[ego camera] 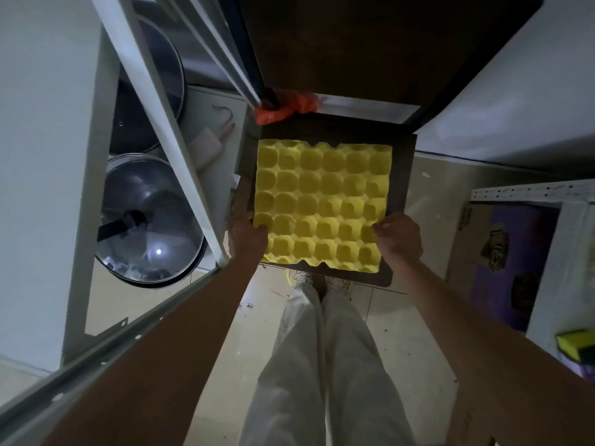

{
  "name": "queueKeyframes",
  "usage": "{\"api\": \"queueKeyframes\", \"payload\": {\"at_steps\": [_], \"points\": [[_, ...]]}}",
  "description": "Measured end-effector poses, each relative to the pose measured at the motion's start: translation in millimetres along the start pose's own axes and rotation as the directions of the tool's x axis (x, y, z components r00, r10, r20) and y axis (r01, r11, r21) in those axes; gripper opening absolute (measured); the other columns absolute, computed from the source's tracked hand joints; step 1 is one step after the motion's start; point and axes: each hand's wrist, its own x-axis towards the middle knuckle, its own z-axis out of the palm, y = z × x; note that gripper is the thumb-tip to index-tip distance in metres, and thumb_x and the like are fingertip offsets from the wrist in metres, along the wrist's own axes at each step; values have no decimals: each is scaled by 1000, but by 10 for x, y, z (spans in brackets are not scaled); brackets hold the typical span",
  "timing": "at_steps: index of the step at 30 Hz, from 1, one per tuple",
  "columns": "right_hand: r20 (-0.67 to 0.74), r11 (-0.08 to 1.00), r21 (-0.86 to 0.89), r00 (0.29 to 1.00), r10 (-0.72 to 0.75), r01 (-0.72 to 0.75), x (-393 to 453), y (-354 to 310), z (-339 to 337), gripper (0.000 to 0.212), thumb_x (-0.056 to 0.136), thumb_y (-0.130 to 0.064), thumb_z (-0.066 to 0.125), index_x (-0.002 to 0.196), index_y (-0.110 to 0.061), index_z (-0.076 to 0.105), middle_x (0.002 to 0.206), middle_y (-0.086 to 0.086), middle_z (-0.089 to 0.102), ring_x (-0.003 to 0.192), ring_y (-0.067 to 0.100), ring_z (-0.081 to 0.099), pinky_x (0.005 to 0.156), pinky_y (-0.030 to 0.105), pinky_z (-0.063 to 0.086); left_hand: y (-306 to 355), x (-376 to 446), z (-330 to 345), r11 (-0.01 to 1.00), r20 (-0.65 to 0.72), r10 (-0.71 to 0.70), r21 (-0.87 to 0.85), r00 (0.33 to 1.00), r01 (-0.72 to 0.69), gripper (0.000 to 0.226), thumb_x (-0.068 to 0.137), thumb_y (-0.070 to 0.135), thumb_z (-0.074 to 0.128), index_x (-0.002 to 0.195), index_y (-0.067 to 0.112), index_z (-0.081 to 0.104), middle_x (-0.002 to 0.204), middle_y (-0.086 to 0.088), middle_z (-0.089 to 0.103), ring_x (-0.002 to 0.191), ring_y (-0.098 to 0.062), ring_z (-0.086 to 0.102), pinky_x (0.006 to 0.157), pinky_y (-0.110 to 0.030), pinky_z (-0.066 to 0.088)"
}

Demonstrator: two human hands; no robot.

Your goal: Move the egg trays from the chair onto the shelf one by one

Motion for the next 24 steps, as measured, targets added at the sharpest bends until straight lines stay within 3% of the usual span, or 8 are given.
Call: {"api": "queueKeyframes", "payload": {"at_steps": [4, 9, 12, 15, 18, 20, 22, 24], "points": [[36, 999, 48, 999, 19, -20, -17, -85, 5, 26, 89, -35, 67, 109, -17, 67, 113, 5, 72, 109, 30, 67, 82, 35, 52, 0, -3, -80, 999, -18, 28, 22, 999, -27, 33, 81, 10, 62, 108, 16, 80, 102, -8, 80, 94, -30, 74, 85, -42, 62], [-73, 997, 67, 996, 42, -37, -81, -157, 93, 40, 90, -42, 66, 114, -14, 52, 105, 5, 70, 100, 33, 68, 71, 34, 42, 46, 112, -42, 998, -57, 23, 62, 998, -19, 23, 88, 14, 65, 107, 15, 79, 88, -1, 71, 91, -31, 73, 71, -29, 50], [-95, 959, 264, 987, 130, -101, -22, -105, 163, 33, 89, -39, 63, 109, -16, 53, 88, -2, 60, 91, 32, 68, 68, 33, 44, 45, 188, 5, 987, -64, 93, 137, 994, -83, 22, 90, 23, 70, 110, 16, 75, 101, -4, 76, 95, -30, 72, 82, -33, 55], [-70, 886, 441, 978, 196, -146, 42, -4, 170, 21, 87, -38, 59, 100, -22, 59, 80, -9, 61, 81, 32, 73, 71, 47, 61, 15, 211, 50, 982, -87, 120, 154, 989, -106, 14, 92, 23, 66, 99, 16, 77, 102, -7, 77, 95, -32, 73, 89, -41, 59], [-63, 912, 400, 990, 127, -92, 99, 62, 145, 18, 88, -36, 60, 95, -21, 67, 91, 3, 73, 85, 35, 73, 75, 53, 61, -16, 213, 48, 975, -124, 143, 188, 982, -118, 14, 92, 21, 62, 98, 20, 74, 96, -5, 76, 90, -33, 72, 84, -43, 60], [-62, 925, 371, 992, 112, -81, 135, 55, 109, 19, 86, -30, 61, 94, -16, 73, 95, 10, 76, 89, 37, 73, 80, 50, 60, -36, 208, 32, 965, -152, 188, 212, 970, -154, 15, 90, 18, 60, 98, 23, 72, 85, -1, 71, 82, -32, 70, 77, -40, 60], [-45, 952, 302, 996, 73, -56, 145, 39, 67, 20, 86, -26, 61, 87, -13, 76, 89, 14, 77, 87, 37, 73, 79, 43, 60, -58, 180, 11, 961, -183, 214, 216, 960, -173, 16, 88, 19, 56, 93, 26, 69, 75, 2, 65, 73, -32, 66, 69, -40, 59], [-14, 963, 269, 999, 31, -26, 117, 27, 40, 22, 86, -24, 60, 73, -14, 74, 79, 17, 75, 78, 39, 72, 76, 47, 60, -86, 155, -11, 965, -211, 193, 218, 958, -146, 13, 89, 22, 53, 89, 27, 65, 74, -1, 64, 72, -32, 63, 67, -40, 57]]}}
